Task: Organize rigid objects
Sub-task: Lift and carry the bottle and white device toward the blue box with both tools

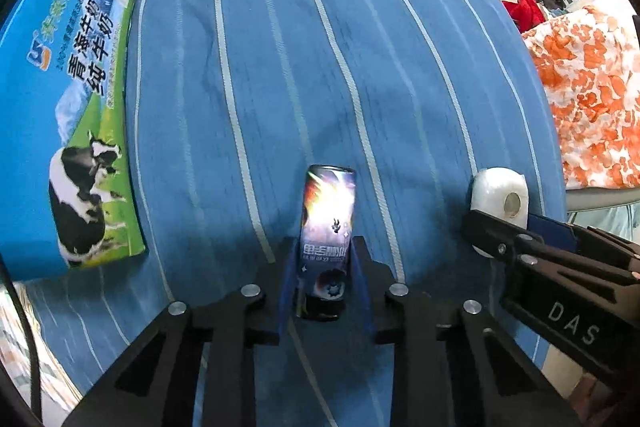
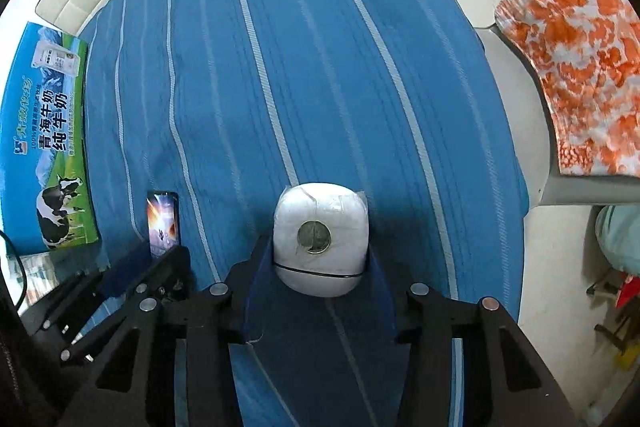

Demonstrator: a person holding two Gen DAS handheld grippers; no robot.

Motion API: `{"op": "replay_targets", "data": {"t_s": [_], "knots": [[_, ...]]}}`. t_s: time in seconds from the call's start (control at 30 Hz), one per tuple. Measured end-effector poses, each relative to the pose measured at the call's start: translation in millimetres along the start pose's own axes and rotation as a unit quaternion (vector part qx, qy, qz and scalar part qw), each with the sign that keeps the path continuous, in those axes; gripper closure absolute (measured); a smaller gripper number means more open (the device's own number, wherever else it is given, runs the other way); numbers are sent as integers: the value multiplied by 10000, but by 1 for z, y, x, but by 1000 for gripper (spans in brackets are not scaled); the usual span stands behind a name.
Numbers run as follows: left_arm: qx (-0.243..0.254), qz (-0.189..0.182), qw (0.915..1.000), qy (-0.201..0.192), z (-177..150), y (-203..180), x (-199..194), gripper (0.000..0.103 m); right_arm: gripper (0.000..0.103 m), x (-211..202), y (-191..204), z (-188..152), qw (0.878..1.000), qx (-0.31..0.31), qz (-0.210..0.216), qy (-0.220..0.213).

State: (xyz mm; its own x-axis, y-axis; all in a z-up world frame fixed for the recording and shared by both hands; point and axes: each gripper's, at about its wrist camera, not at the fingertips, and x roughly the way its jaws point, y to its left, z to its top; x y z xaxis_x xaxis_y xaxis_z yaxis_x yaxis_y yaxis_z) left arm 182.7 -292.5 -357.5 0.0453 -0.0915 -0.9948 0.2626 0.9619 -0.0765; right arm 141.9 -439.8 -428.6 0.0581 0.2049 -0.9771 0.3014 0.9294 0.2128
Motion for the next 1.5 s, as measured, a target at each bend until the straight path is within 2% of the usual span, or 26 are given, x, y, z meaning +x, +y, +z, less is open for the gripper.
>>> {"op": "replay_targets", "data": {"t_s": [0.17, 0.43, 0.57, 0.73, 0.97, 1.1, 1.2, 1.5], "knots": [[-82, -124, 9999, -25, -11, 4, -9, 80, 55, -11, -1, -4, 9999, -26, 43, -88], [-147, -452, 9986, -231, -21, 15, -42, 80, 55, -44, 18, -9, 9987, -252, 248, -369], [-109, -454, 9977, -491, -24, 19, -66, 80, 55, -69, 29, -13, 9974, -325, 363, -524], [-290, -645, 9944, -786, -25, 35, -100, 80, 55, -107, 46, -15, 9943, -510, 501, -788], [-589, -855, 9855, -1339, -28, 70, -161, 80, 55, -161, 108, -18, 9855, -949, 841, -1126], [-693, -709, 9807, -1686, -36, 108, -197, 80, 55, -179, 153, -22, 9800, -1195, 929, -1293], [-750, -433, 9777, -1915, -40, 131, -213, 80, 55, -185, 190, -26, 9759, -1403, 976, -1358], [-939, 83, 9721, -2149, -52, 211, -244, 80, 55, -198, 270, -40, 9706, -1626, 952, -1498]]}}
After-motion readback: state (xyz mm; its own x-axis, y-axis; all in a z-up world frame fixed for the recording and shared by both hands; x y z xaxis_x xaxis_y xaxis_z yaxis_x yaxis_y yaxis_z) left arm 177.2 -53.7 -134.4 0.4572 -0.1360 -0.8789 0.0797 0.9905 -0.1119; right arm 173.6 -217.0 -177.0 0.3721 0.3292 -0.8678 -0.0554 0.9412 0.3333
